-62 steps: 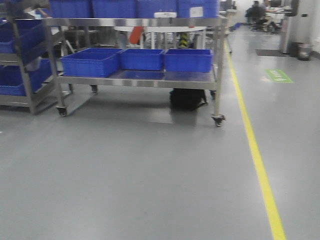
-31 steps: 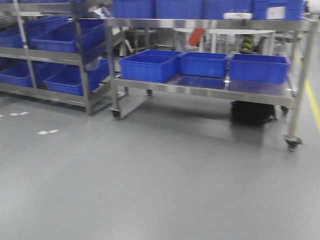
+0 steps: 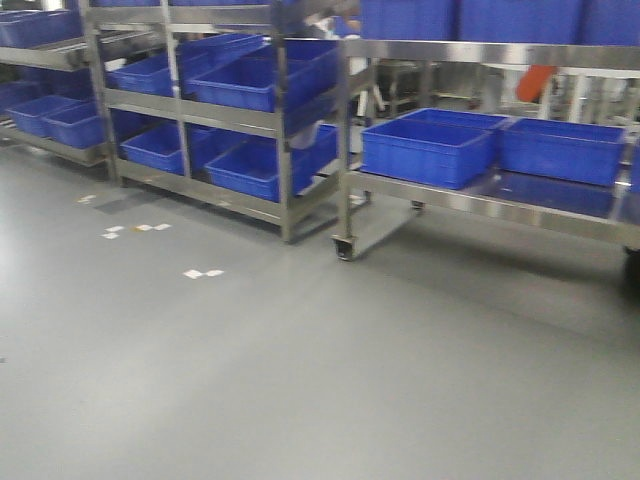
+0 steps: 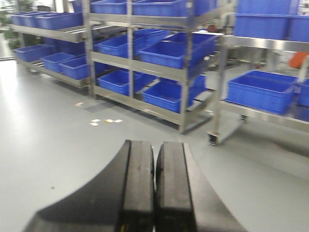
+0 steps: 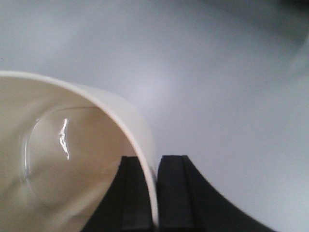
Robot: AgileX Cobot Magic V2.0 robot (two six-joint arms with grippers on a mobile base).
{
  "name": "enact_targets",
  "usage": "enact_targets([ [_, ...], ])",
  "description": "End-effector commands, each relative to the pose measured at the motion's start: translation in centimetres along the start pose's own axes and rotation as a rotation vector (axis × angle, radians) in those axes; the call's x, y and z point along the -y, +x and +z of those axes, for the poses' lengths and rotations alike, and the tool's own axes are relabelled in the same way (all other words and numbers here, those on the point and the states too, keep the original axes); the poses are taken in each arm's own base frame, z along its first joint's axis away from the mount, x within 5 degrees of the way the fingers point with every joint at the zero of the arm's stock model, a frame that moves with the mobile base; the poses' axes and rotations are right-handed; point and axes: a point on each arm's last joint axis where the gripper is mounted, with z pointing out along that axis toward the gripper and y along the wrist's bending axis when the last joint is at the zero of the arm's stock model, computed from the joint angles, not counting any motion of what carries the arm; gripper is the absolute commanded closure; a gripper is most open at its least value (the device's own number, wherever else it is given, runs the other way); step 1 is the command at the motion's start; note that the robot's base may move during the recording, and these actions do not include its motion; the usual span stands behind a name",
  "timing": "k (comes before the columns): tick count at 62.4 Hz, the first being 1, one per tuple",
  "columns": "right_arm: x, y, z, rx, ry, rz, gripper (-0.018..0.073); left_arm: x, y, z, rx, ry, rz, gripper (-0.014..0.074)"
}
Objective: Move white bin to right shelf second layer
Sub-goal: 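Drive along the aisle past the blue crate racks carrying the bin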
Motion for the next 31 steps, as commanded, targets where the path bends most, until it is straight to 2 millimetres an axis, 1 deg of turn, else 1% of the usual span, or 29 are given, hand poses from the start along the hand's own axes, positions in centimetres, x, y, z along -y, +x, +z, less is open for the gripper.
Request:
enact_targets([
  [1,-0.08,-1.39,-0.55,0.106,-0.005,-0.001,0.0504,-0.07,0.09,-0.06,0.071,-0.004,-0.010,0.0512],
  [31,-0.08,-1.39,-0.55,0.106,-0.005,-0.001,0.0504,-0.07,0.09,-0.06,0.071,-0.004,-0.010,0.0512],
])
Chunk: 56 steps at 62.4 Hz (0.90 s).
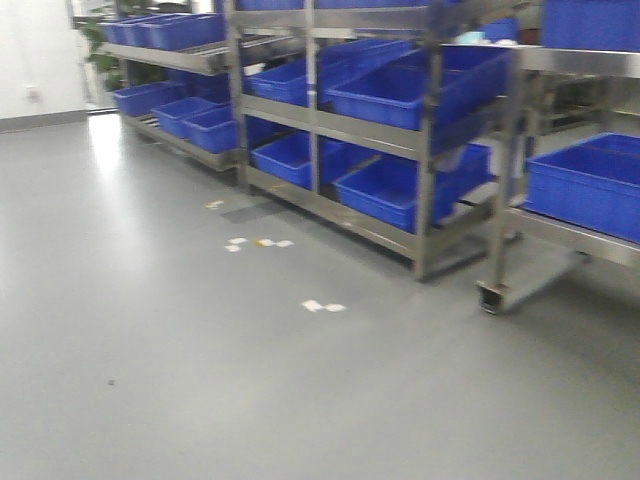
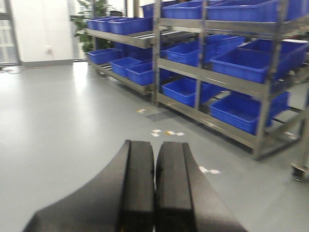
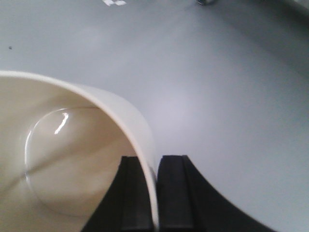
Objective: Move white bin to right shelf second layer
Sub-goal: 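Drive along the aisle past the blue crate racks carrying the bin, then drive toward the window and turn toward the roller shelf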
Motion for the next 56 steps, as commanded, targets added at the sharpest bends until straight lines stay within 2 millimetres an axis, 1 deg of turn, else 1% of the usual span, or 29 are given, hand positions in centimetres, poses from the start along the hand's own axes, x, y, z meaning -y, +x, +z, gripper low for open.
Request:
enact_targets([
  [1,-0.08,-1.39,-0.55,0.106,-0.005,-0.001,0.0504,-0.07,0.09,-0.06,0.071,-0.004,-0.010,0.0512],
  [56,-0.08,-1.39,-0.55,0.106,-0.005,-0.001,0.0504,-0.07,0.09,-0.06,0.071,-0.004,-0.010,0.0512],
])
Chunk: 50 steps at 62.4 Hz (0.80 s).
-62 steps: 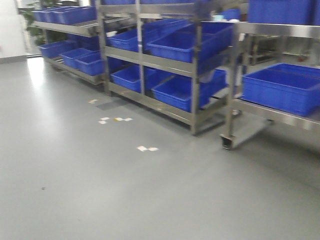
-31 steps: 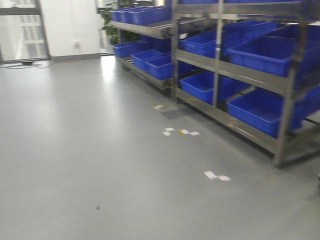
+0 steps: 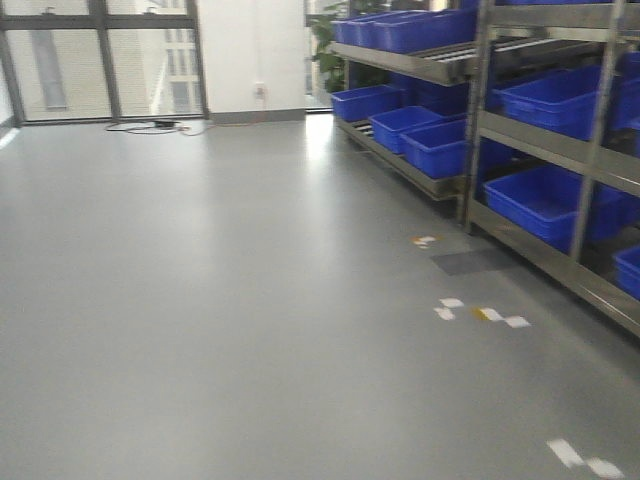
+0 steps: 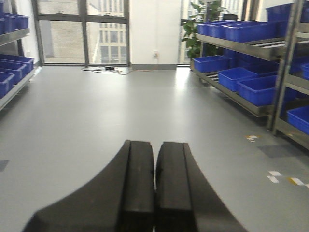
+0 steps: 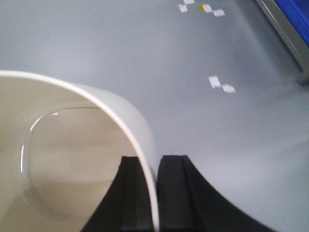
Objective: Move white bin to right shelf second layer
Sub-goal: 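Drive toward the window and turn toward the roller shelf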
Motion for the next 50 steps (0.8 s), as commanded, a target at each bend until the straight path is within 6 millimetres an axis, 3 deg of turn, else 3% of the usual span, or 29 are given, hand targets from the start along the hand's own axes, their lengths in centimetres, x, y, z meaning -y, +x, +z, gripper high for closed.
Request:
enact_targets([
  [1,-0.08,-1.39,-0.55,0.106,-0.005,-0.001,0.0504,-0.07,0.09,-0.06,0.071,-0.004,-0.010,0.0512],
  [50,-0.08,-1.39,-0.55,0.106,-0.005,-0.001,0.0504,-0.07,0.09,-0.06,0.071,-0.004,-0.010,0.0512],
])
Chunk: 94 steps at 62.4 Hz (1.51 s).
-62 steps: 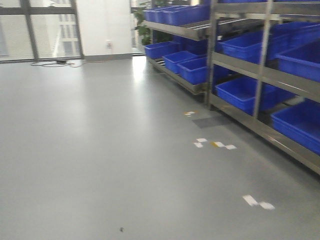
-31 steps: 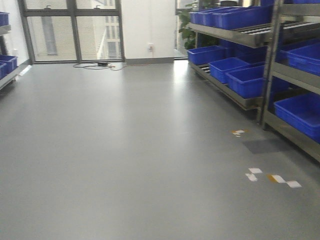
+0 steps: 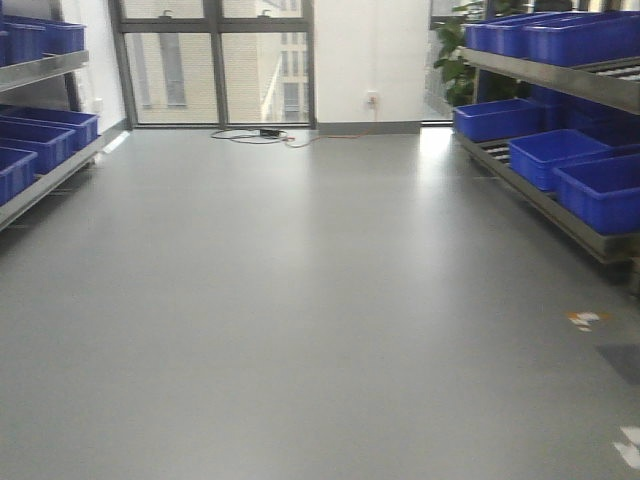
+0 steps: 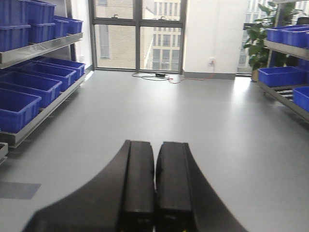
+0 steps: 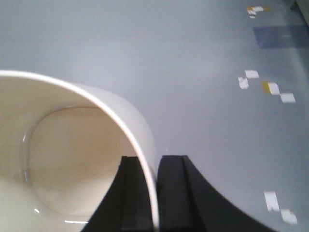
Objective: Move white bin to right shelf second layer
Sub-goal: 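Drive toward the window and turn toward the roller shelf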
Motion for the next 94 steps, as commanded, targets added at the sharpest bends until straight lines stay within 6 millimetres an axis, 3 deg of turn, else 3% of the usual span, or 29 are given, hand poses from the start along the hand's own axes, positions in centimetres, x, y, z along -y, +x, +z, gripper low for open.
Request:
enact_targets([
  [1,-0.08,-1.39,-0.55,0.106,-0.005,-0.001,0.0504,-0.07,0.09,-0.06,0.071,-0.004,-0.010,0.0512],
  [94,-0.08,-1.39,-0.55,0.106,-0.005,-0.001,0.0504,-0.07,0.09,-0.06,0.071,-0.004,-0.010,0.0512],
])
